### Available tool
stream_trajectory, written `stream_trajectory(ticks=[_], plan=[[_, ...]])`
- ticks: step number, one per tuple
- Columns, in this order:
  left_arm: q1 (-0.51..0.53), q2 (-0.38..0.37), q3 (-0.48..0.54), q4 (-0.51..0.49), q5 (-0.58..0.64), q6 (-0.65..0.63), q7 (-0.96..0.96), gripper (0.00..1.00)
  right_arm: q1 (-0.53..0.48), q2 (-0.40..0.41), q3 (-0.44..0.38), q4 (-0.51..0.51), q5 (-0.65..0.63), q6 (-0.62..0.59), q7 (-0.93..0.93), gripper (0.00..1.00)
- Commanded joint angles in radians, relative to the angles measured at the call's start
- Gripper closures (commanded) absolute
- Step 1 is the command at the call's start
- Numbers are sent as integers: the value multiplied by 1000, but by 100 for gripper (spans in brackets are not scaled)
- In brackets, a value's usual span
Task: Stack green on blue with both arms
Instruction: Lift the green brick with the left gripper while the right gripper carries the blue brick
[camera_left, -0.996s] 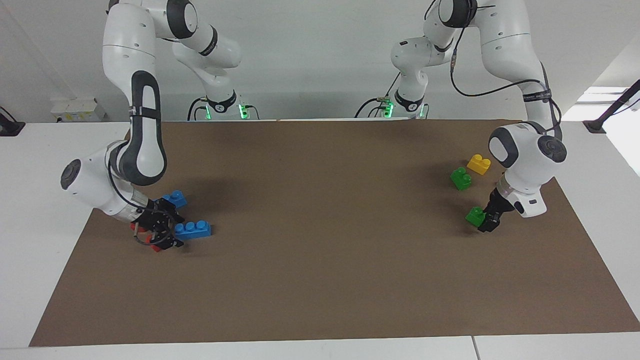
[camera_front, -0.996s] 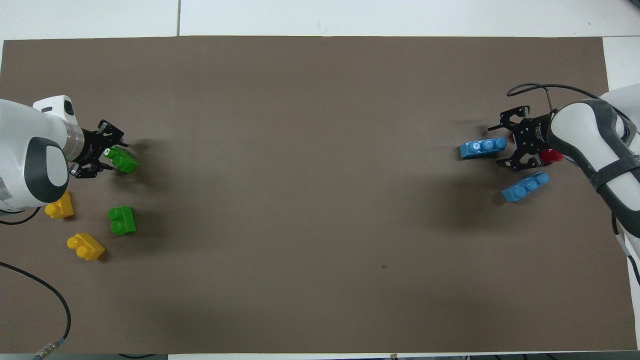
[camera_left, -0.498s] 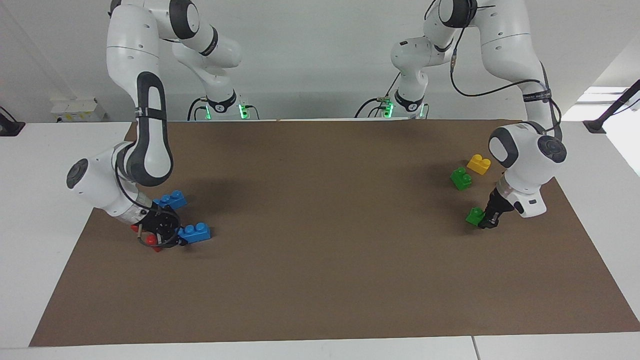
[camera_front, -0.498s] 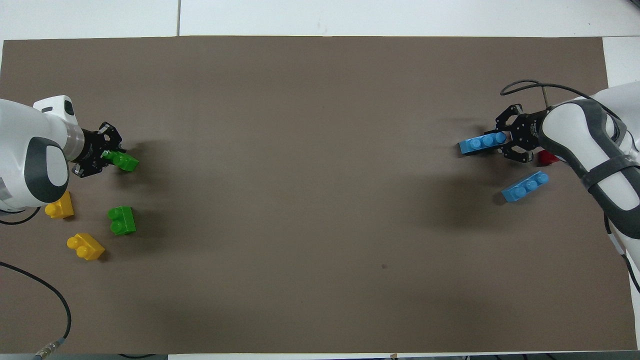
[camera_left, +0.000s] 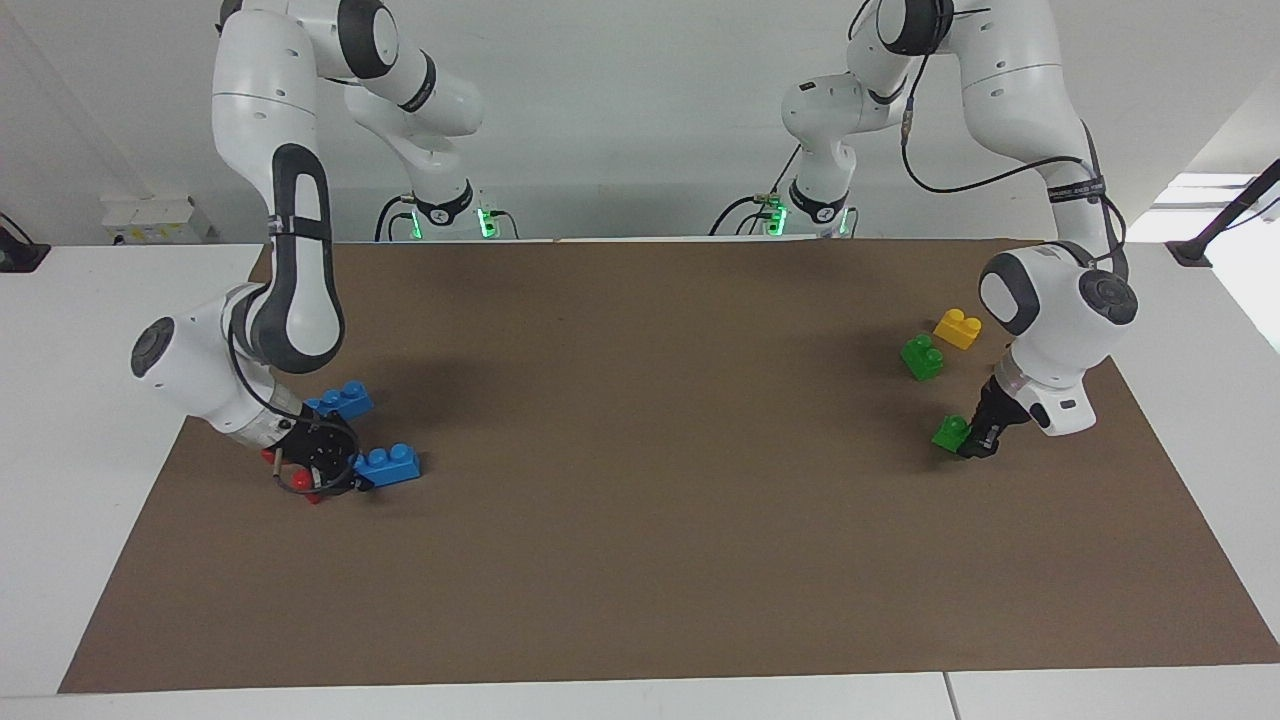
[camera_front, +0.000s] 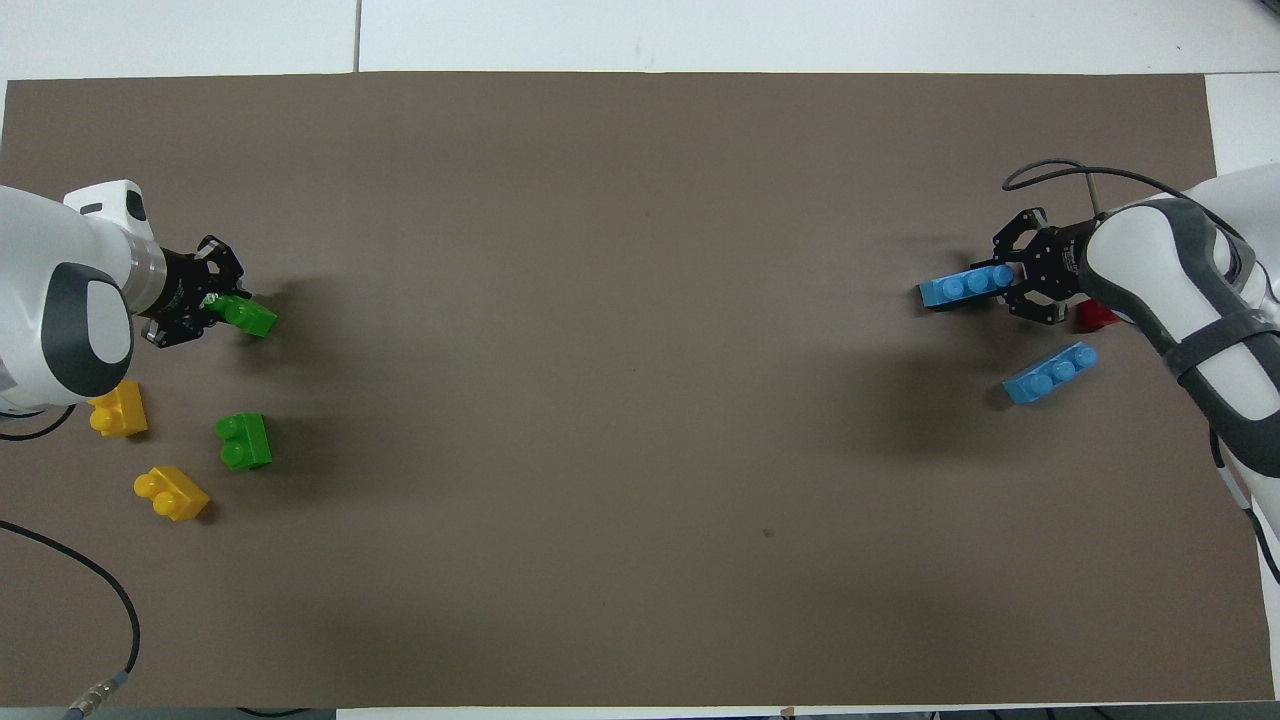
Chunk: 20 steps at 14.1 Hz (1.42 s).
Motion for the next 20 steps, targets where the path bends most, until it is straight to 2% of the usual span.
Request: stream_trajectory(ticks=[1,5,11,14,18,20], plan=[[-22,-33,4,30,-1,-78,-28,100,18,4,11,31,51,12,-27,100],[-83,-104,5,30,-1,-148,-135,100,87,7,13,74,98,10,1,100],[-175,-216,1,34,-1,-279,-301,100,267,-8,11,123,94,22,287,100],[-224,-245,-1,33,-1,-311,-418,100,351,-8,11,113,92,97,424,100],[-307,-265,-1,33,1,-316,-726,100,440,-11,10,84,83,153,620,100],[-358,-265,-1,28,1,-316,-850,100,453,-14,10,59,82,160,659,100]])
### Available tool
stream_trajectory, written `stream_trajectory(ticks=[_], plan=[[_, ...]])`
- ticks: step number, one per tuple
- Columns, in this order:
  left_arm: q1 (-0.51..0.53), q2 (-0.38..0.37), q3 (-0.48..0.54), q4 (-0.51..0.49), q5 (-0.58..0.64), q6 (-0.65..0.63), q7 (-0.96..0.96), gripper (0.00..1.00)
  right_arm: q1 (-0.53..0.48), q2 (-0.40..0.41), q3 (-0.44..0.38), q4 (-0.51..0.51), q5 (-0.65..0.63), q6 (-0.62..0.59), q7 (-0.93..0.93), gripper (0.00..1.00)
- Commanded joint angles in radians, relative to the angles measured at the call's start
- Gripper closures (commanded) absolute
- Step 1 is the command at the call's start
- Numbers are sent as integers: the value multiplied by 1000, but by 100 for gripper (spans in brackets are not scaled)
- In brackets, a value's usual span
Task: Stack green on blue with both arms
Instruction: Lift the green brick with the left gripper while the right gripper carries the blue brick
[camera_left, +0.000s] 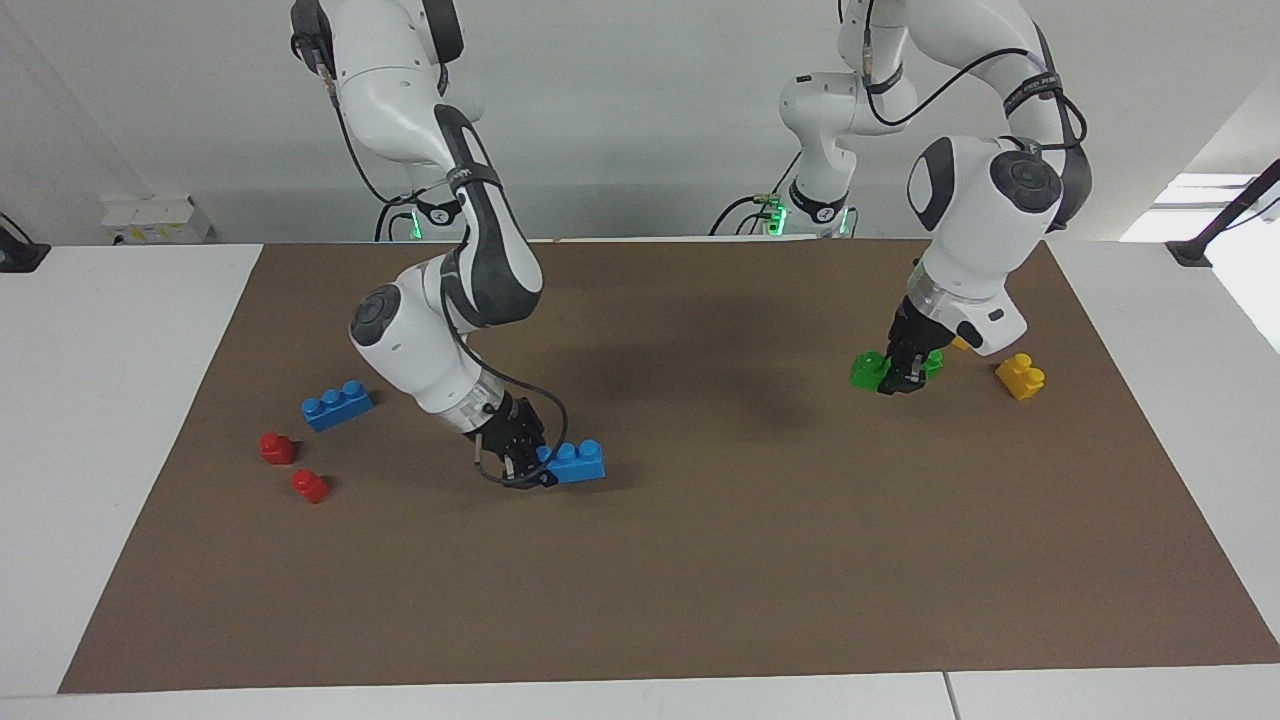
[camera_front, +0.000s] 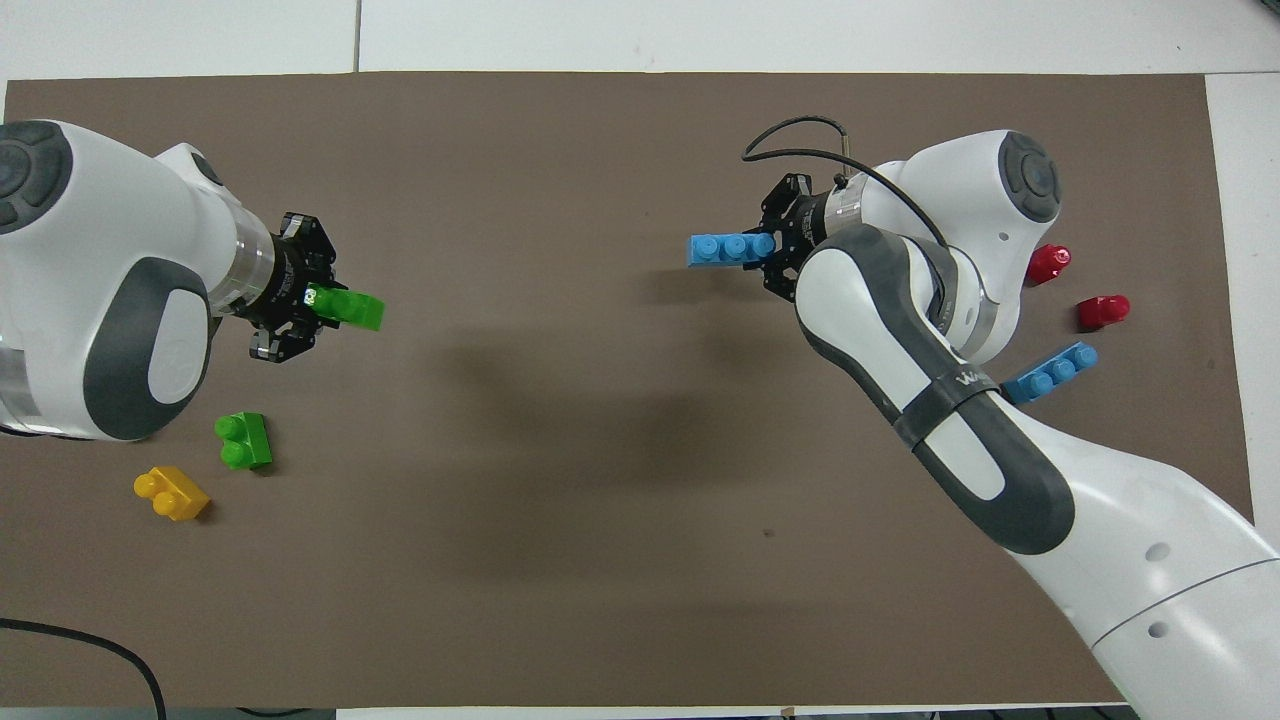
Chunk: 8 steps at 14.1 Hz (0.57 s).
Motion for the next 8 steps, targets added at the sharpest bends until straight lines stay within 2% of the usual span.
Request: stream_trajectory(ticks=[1,5,8], plan=[[-75,-20,13,-14,1,-18,-162,100,37,-16,-6,-64,6,56,43,100],[-162,-20,13,-17,2,-6,-308,100,72,-24,-4,-117,6,107,75,100],[-225,-18,13,-17,2,40,-406,100,141,-21,-13,-146,-12,138,135,100]])
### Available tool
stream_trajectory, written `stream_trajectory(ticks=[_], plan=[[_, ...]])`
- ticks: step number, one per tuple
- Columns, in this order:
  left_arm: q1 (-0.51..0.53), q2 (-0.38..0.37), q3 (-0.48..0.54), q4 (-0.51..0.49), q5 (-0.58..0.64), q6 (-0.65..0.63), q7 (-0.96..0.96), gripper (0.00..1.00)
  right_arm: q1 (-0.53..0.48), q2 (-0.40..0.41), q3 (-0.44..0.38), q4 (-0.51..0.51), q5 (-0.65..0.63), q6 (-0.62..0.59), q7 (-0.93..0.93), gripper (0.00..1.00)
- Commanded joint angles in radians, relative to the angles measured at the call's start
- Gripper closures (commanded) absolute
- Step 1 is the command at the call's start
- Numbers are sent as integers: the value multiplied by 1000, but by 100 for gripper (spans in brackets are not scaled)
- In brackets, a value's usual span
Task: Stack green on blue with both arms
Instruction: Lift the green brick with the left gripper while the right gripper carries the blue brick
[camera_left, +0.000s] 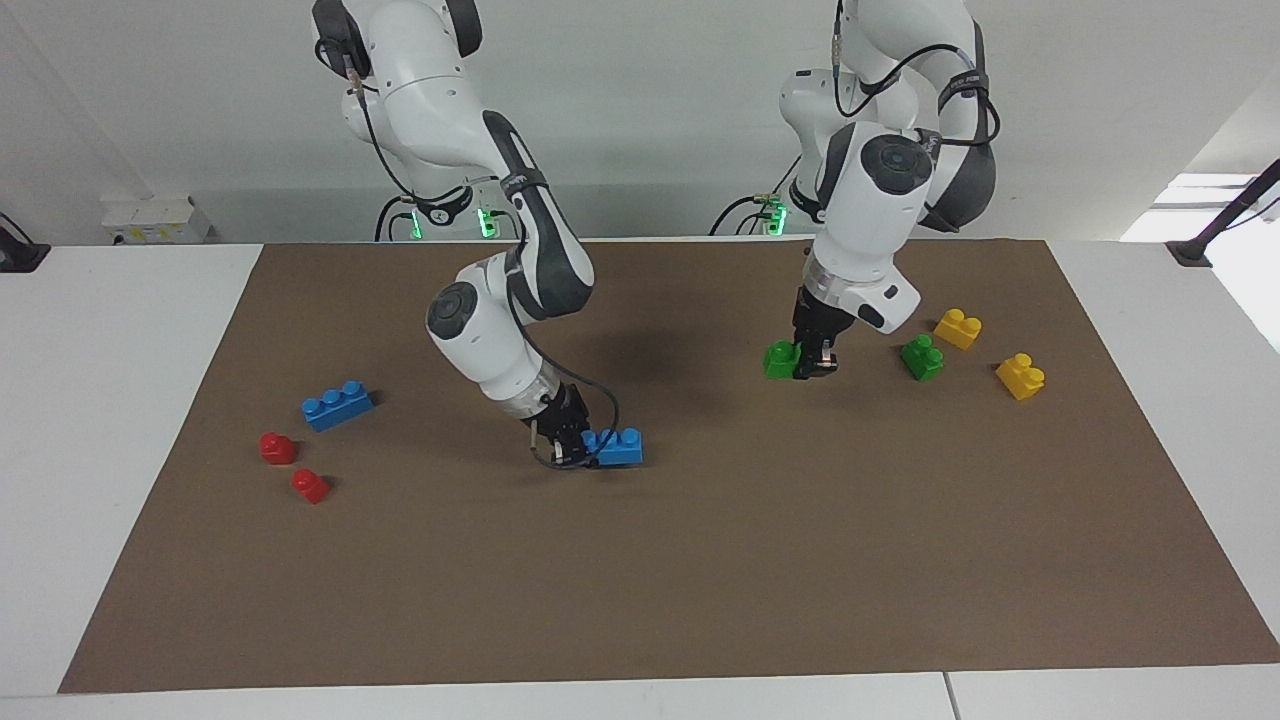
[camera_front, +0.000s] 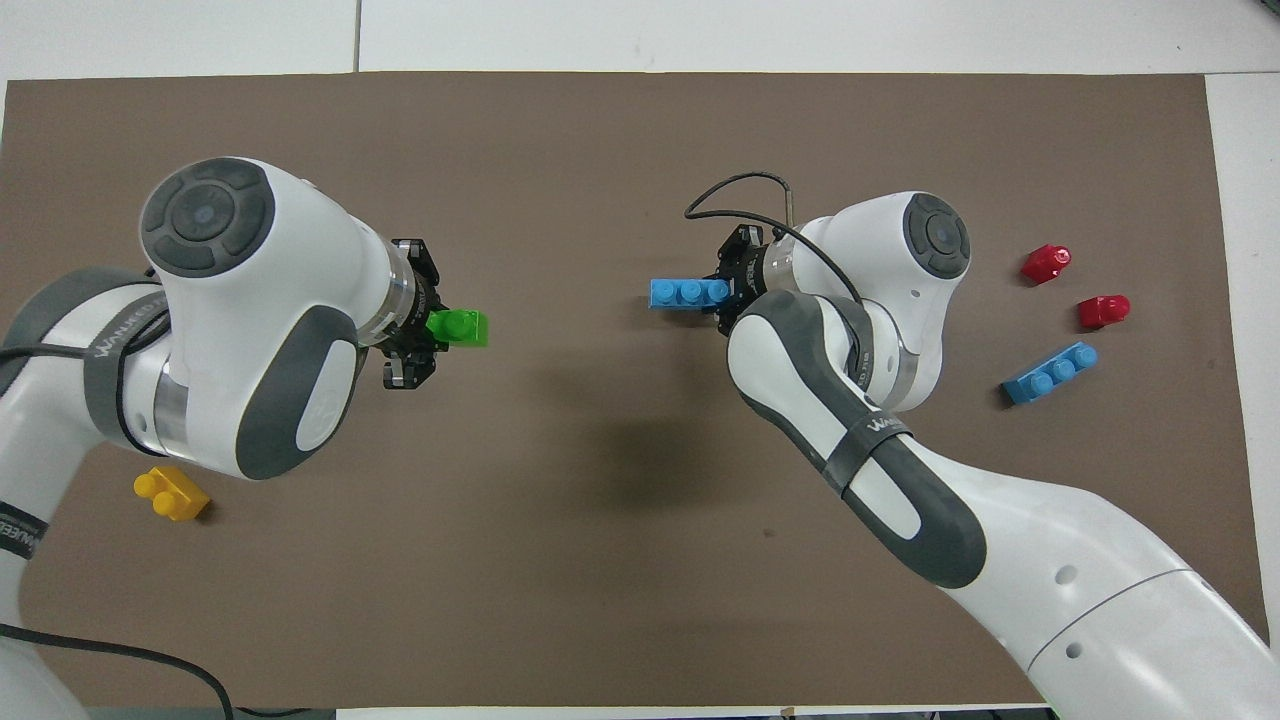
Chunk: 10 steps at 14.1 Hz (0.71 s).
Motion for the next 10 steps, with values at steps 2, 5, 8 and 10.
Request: stream_trajectory(ticks=[2,5,8,10], plan=[[-77,-11,14,-18,20,63,-117,100,51,-22,-10,-60,-18,48,61,100],[-123,21,14,-14,40,91,-163,100,88,-16,-12,-62,-70,49,132,100],[-163,72,14,-11,50,154,-236,100,88,-18,-12,-91,-86,81,144,100],[-174,90,14,-6,51,186,-256,100,88,-18,-12,-100,-86,86,146,100]])
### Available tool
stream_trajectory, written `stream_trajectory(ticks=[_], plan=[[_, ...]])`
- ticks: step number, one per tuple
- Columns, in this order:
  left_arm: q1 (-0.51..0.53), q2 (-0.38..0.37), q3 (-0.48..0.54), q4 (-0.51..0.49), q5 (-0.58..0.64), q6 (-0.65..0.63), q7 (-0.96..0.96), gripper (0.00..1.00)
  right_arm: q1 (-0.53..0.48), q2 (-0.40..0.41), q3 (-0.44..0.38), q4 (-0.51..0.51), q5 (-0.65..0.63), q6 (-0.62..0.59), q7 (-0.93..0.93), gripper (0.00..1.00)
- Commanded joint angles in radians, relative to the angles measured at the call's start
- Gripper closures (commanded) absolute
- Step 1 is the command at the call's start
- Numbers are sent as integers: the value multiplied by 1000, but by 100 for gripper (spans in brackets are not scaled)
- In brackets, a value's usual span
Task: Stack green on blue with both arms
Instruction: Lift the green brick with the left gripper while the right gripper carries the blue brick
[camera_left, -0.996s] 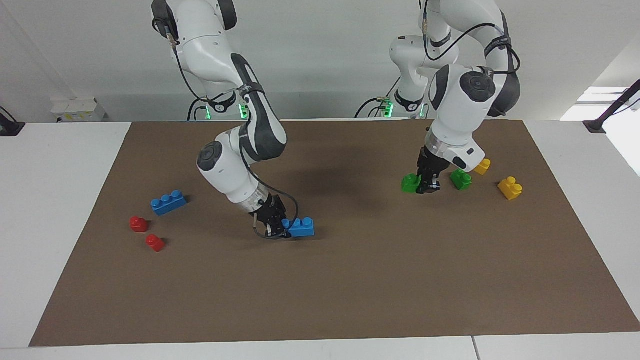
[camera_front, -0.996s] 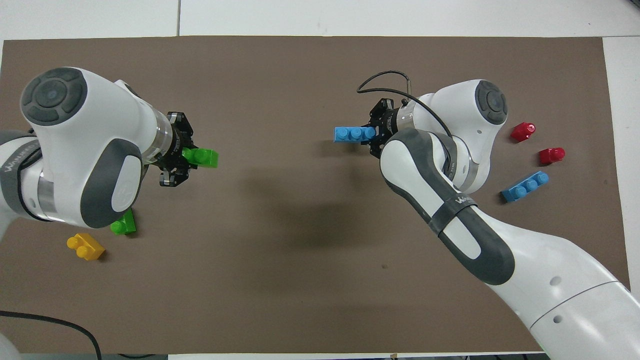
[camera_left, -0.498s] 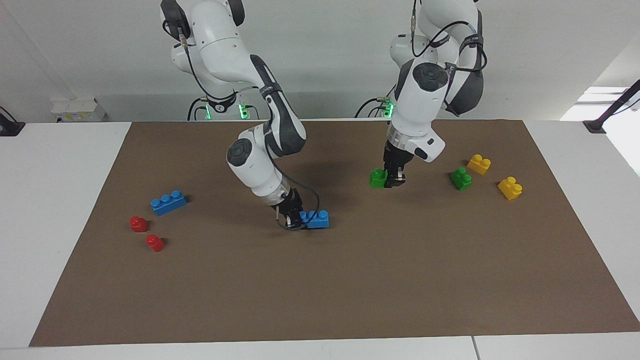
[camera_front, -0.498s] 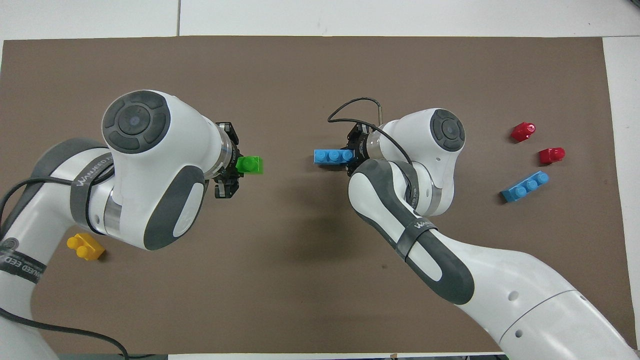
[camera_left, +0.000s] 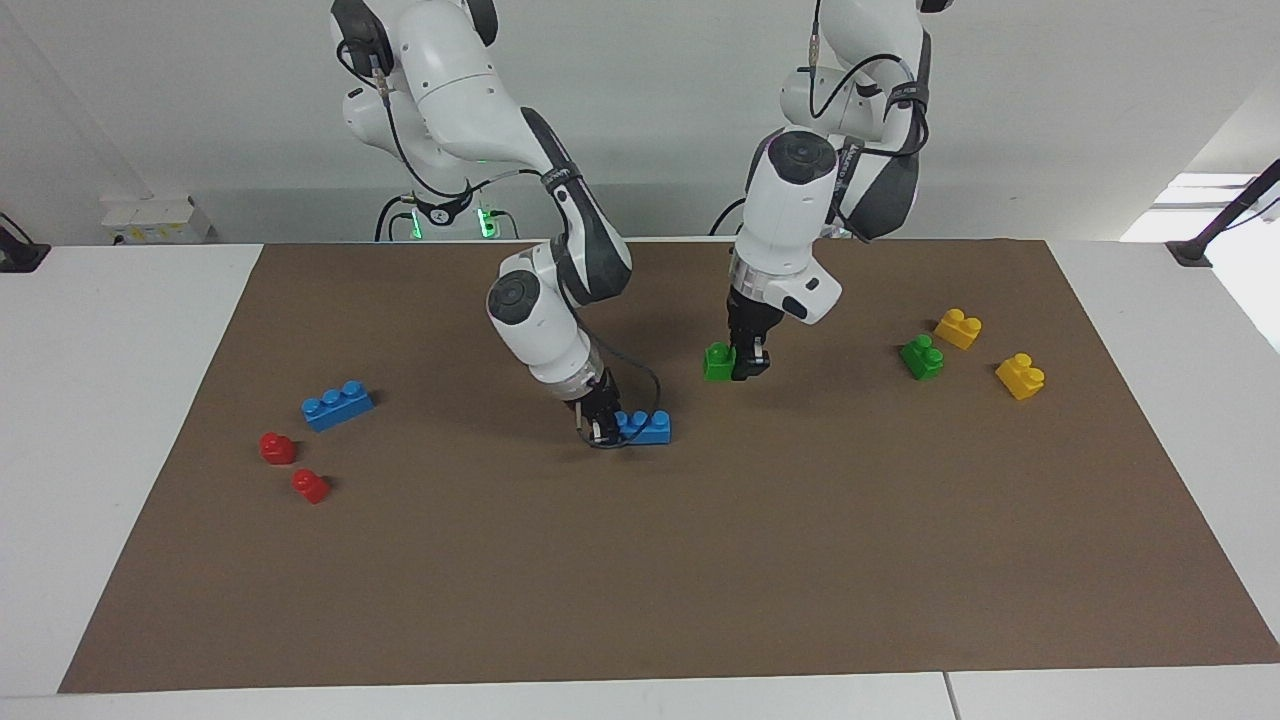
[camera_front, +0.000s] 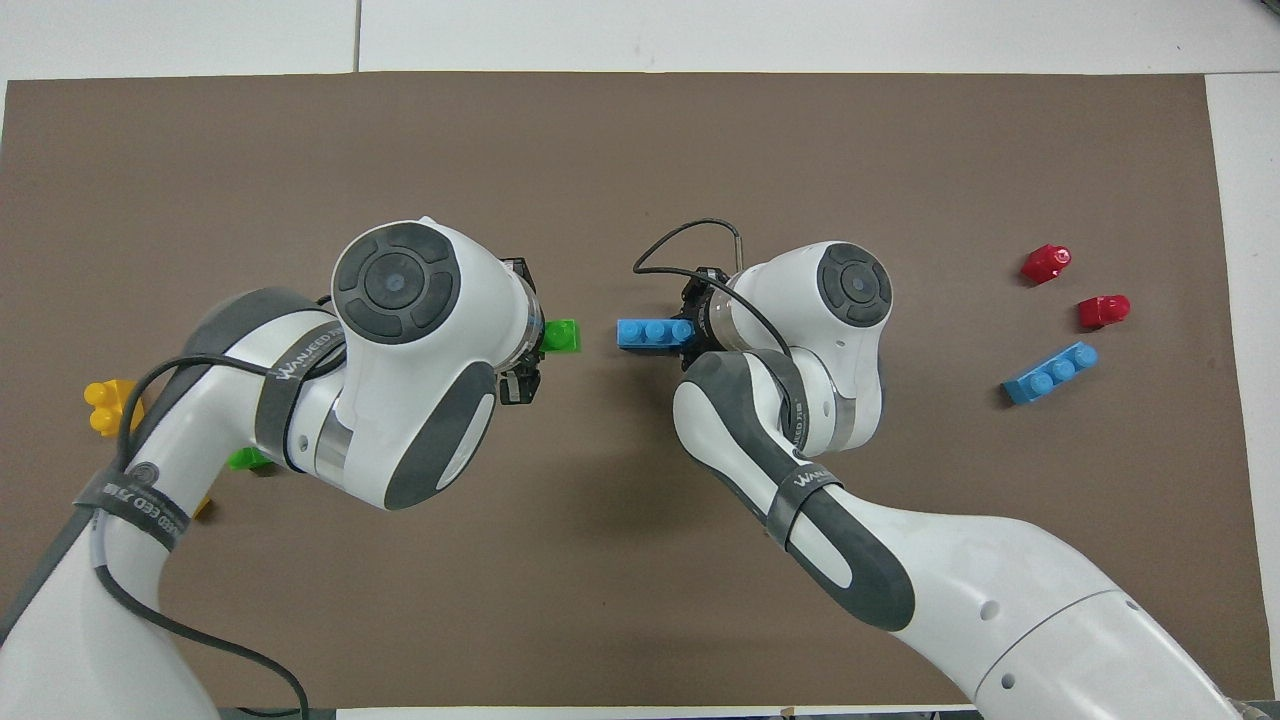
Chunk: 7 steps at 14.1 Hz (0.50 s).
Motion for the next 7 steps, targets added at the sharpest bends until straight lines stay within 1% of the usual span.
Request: stream_trajectory(ticks=[1,3,5,7], plan=[[-41,39,14,7,29,49,-59,100,3,-16,-7,-39,-21,30,21,100],[-63,85,14,35,41,66,-91,100,3,-16,-7,-42,-21,45,20,100],[-87,154,16,99,47,64,-120,100,1,-16,-7,-44,-21,50,20,100],[-97,183,14,126,83,66,-168,100,1,-16,-7,-44,-21,50,20,100]])
